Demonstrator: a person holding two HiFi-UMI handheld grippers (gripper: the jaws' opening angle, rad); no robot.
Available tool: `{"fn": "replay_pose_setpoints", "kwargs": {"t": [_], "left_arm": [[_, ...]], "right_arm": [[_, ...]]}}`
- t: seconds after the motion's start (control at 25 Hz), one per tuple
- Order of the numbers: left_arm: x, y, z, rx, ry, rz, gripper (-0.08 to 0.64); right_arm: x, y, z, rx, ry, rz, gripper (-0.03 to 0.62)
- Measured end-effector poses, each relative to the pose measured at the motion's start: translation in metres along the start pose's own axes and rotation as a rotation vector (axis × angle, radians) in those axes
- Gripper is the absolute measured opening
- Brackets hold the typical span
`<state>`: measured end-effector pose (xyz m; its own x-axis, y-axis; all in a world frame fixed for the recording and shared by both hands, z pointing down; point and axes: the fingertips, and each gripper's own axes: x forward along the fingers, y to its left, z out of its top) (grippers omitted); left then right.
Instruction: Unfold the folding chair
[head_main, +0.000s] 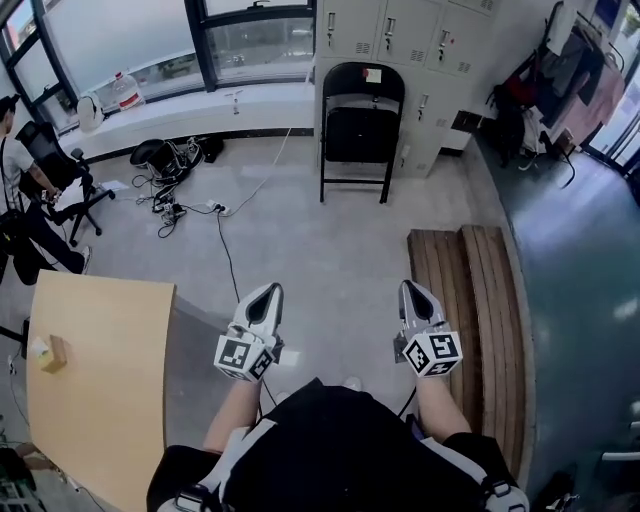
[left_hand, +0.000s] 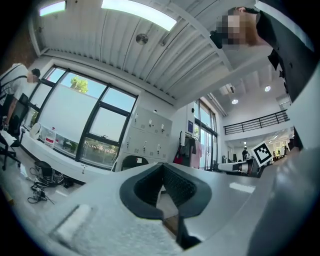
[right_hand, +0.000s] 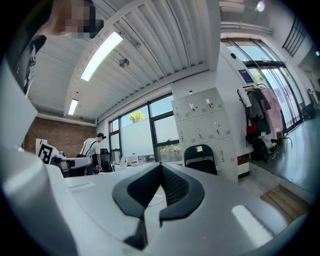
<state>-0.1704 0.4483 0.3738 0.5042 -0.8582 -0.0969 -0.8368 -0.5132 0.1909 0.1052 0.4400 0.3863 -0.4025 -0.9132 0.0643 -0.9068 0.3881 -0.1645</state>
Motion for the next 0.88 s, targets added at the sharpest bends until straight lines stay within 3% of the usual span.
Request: {"fn": "replay_pose_setpoints", "kwargs": {"t": [0.4, 0.68, 0.88], "left_arm": [[0.053, -0.039, -0.016, 0.022, 0.010, -0.011, 0.002], [0.083, -0.055, -0.020, 0.104, 0.016, 0.027, 0.002], [0.097, -0.068, -0.024, 0.094, 0.021, 0.016, 0.002]], "right_arm": [[-0.019, -0.068, -0.004, 0.031, -0.013, -0.043, 0.005], [-0.023, -0.099, -0.006, 0.047, -0.013, -0.003, 0.005], [-0.011, -0.118, 0.002, 0.057, -0.035, 0.002, 0.005]]}}
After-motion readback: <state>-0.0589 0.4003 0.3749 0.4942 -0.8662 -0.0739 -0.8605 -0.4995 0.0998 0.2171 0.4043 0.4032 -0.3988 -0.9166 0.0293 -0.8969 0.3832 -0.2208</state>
